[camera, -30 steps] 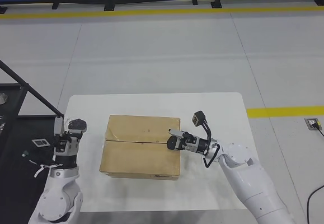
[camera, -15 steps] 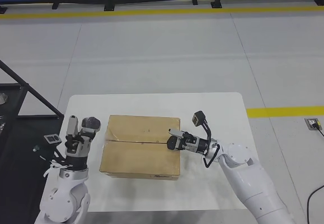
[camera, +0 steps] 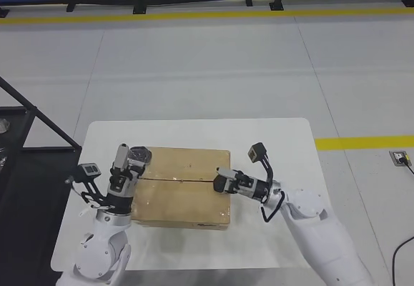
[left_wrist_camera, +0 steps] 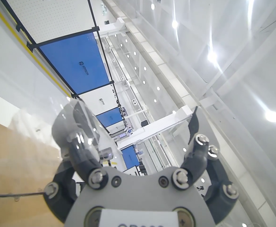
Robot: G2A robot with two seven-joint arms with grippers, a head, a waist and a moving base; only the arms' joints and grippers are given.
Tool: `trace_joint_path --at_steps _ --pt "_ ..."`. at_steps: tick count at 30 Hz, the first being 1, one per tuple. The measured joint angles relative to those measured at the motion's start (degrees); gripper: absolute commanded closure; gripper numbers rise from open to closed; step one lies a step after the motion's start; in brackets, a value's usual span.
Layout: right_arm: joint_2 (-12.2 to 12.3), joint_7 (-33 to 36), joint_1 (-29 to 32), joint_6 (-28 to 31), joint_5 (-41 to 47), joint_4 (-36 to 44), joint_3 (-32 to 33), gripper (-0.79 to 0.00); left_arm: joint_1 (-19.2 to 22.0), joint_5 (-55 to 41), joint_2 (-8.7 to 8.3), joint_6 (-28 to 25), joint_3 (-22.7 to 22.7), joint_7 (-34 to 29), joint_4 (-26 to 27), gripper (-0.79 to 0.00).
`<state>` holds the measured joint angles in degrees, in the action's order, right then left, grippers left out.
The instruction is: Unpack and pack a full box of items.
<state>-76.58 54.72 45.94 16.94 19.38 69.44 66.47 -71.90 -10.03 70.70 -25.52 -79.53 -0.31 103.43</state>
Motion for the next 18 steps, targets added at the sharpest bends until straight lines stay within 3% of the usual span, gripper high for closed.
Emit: trace_joint_path --at_steps 18 --pt "2.84 -1.03 11.79 2.92 0.53 12.56 9.14 -0.785 2.15 0.76 1.14 1.70 3.71 -2.42 0.00 -0.785"
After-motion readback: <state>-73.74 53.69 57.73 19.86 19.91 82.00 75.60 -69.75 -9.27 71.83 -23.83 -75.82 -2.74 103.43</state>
